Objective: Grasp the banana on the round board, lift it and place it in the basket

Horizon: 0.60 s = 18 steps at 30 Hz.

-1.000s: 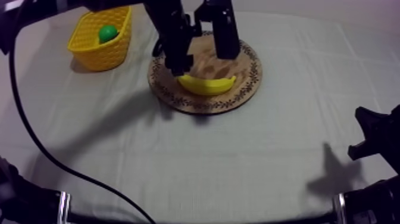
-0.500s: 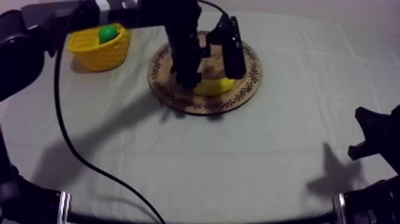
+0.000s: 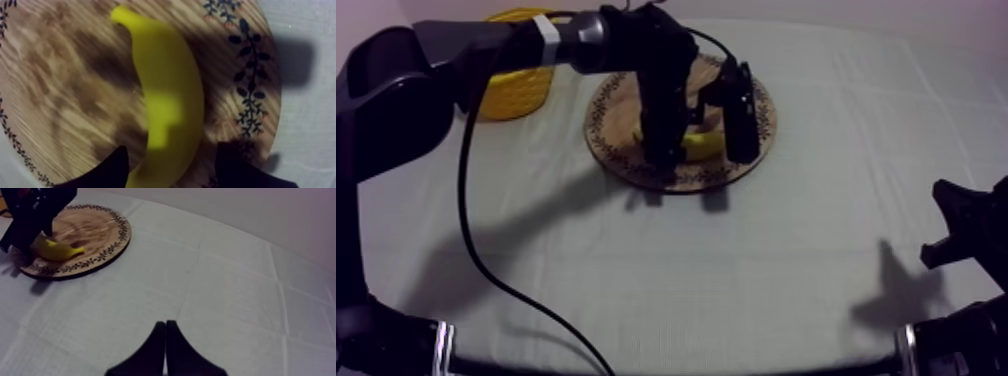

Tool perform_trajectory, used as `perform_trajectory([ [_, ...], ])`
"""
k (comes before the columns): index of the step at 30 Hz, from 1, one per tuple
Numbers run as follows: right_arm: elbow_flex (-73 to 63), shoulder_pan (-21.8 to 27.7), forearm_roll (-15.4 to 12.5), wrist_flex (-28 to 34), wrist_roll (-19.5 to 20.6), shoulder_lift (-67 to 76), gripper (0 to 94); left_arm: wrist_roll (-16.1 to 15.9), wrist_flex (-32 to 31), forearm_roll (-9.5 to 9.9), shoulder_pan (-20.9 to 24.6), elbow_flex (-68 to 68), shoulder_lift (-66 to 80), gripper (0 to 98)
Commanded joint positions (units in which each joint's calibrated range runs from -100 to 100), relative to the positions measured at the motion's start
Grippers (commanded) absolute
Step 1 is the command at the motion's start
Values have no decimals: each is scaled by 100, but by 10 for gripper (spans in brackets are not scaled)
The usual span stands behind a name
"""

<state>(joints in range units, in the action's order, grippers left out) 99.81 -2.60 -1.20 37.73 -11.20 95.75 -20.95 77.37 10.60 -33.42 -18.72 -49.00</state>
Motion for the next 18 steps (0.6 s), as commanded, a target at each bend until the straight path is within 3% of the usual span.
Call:
perform_trajectory([
  [1,-3,0,1,1,-1,0,3,8,17,0,-14,-63,-73,639],
  [7,-3,0,1,1,-1,0,3,6,22,-6,-5,-274,-282,608],
  [18,-3,0,1,1,-1,0,3,-117,-86,8,81,-574,-404,319],
])
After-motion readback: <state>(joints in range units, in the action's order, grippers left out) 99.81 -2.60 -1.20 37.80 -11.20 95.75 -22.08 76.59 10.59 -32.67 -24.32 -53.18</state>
